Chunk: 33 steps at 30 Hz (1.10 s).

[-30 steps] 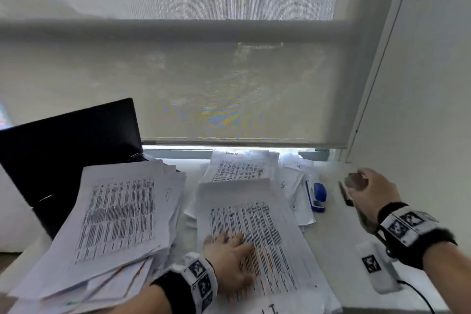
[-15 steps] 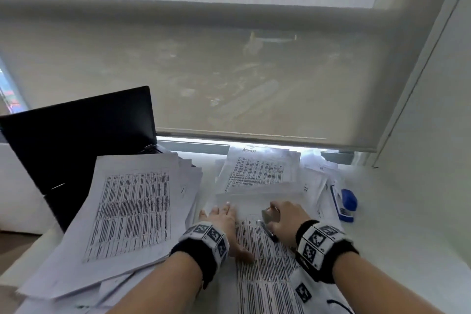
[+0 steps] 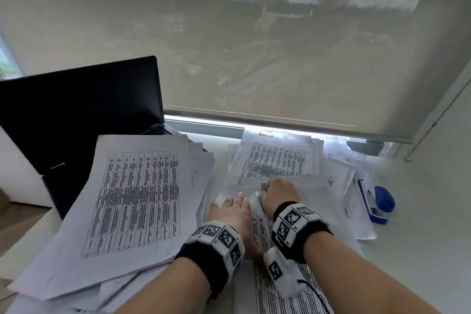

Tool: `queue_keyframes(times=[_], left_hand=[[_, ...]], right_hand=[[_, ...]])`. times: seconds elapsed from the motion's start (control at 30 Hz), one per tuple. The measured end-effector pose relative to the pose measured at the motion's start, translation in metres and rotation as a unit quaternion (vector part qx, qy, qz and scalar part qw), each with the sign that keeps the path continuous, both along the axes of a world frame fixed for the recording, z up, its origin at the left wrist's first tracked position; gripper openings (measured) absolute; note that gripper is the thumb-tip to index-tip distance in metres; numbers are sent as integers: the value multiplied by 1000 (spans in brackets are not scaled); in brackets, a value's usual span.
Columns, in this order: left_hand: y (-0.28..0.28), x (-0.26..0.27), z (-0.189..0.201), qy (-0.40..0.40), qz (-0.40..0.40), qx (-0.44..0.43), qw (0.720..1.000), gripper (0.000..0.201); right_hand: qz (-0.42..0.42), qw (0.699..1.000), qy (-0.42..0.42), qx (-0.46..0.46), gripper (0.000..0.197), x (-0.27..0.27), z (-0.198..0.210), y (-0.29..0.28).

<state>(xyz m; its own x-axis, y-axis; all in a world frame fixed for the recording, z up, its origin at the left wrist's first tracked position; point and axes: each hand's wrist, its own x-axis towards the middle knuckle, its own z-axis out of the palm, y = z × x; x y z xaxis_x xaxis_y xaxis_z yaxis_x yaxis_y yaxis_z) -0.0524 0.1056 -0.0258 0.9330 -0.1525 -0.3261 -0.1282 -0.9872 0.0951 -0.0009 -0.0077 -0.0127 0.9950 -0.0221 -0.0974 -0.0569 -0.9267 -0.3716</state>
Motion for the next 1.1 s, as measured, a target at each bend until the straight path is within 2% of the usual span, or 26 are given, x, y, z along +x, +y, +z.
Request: queue_keyframes(times=[0.1,0.2,0.3,0.4,0.53,0.6,0.73,0.87,0.93,1.03,1.1], left_hand=[[-1,0,6,-7,-16,-6,1000,121],[7,14,17,8,-12,-36,999,104],[8,25,20,24,-30,-34,999,116],[3,27,17,0,-38,-13,999,112],[9,41,21,7,13,-84,996,134],[10,48,22,20,33,-107,994,135],[7,51,19,22,56,-126,990,120],[6,58,16,-23,96,-186,978,101],[8,62,17,-22,126,-211,969,89],[8,63,13,15,138,-232,963,84],[6,65,7,16,150,-245,958,69]], right_hand=[[-2,1000,1,25,11,4,0,0],[-2,999,-14,41,17,4,-1,-5],[-8,998,-30,60,21,2,-3,-7],[-5,996,-53,77,20,3,-5,-9],[-4,993,-75,94,21,0,-4,-13],[-2,991,-84,102,22,-1,-5,-16],[3,986,-108,128,21,-4,-8,-20],[-5,981,-128,148,30,-5,-12,-23],[-8,979,-128,156,34,-6,-12,-23],[-2,980,-124,155,29,-7,-9,-22],[2,985,-109,137,23,-6,-8,-19]])
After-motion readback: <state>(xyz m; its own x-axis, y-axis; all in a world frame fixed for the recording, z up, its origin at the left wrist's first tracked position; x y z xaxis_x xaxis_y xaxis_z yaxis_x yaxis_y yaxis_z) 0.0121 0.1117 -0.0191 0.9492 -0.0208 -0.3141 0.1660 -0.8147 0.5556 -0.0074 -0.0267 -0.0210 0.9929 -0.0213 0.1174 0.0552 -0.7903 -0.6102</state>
